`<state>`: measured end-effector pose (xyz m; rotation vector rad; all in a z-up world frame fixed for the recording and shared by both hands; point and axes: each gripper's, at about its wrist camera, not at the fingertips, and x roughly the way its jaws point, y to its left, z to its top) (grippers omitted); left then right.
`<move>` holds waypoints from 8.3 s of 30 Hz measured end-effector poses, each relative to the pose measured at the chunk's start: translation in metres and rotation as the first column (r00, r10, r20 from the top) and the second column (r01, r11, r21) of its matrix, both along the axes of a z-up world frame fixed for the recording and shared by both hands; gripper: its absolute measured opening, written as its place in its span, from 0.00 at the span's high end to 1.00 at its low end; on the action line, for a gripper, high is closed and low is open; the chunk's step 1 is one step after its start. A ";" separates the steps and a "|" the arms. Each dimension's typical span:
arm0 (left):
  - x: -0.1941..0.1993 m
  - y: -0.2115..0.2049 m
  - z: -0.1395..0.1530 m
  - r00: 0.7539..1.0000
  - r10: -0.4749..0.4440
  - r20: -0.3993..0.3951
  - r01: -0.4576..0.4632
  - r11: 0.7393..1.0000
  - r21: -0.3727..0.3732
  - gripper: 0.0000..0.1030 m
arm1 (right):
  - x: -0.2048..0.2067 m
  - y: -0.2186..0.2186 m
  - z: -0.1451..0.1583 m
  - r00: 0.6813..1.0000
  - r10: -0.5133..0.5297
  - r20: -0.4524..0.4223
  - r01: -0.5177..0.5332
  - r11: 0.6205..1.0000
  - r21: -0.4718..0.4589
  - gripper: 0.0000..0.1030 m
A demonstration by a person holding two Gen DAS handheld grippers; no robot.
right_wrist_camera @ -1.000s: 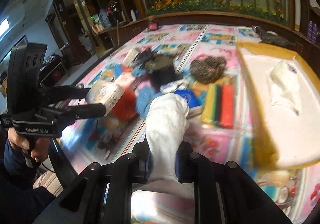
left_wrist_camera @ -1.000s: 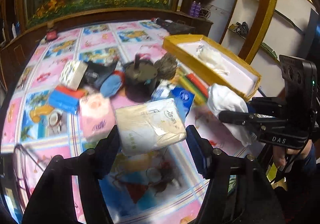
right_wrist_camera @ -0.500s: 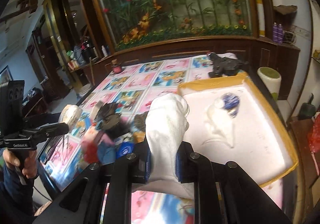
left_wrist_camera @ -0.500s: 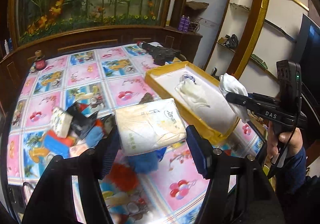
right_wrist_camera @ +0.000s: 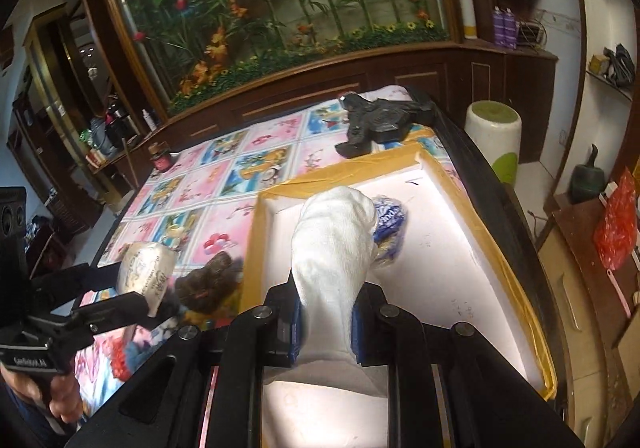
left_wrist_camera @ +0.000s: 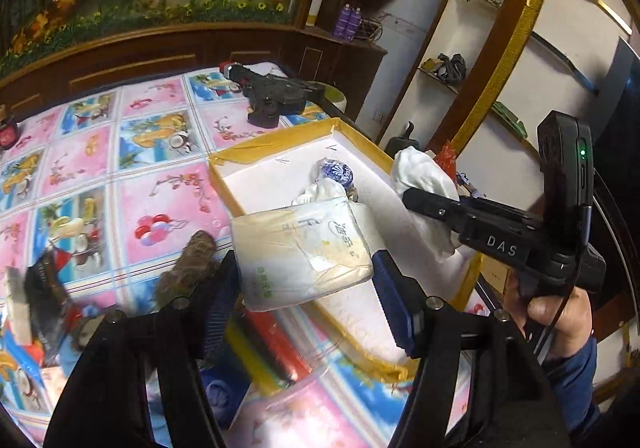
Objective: Organize soft objects
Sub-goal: 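Carry the white sock and tissue pack over the box with both tools, then release the white sock and tissue pack into the box with both tools, then grasp the red mesh bag with the left tool while the right tool grasps the blue knitted sock, then carry the red mesh bag and blue sock over the box with both tools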
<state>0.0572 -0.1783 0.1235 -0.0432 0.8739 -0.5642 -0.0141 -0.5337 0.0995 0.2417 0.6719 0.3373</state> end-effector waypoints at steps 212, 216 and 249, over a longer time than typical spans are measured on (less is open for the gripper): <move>-0.109 0.137 -0.069 0.961 0.262 0.087 -0.268 0.960 0.075 0.73 | -0.064 0.160 -0.082 0.988 0.157 0.002 -0.157 0.987 0.026 0.62; -0.111 0.128 -0.062 0.965 0.243 0.101 -0.251 0.965 0.076 0.73 | -0.065 0.148 -0.080 0.990 0.143 0.001 -0.143 0.989 0.047 0.61; -0.077 -0.002 -0.034 0.996 0.001 0.087 -0.006 0.998 0.057 0.73 | -0.086 0.004 -0.055 0.991 -0.117 0.069 0.105 0.982 0.158 0.61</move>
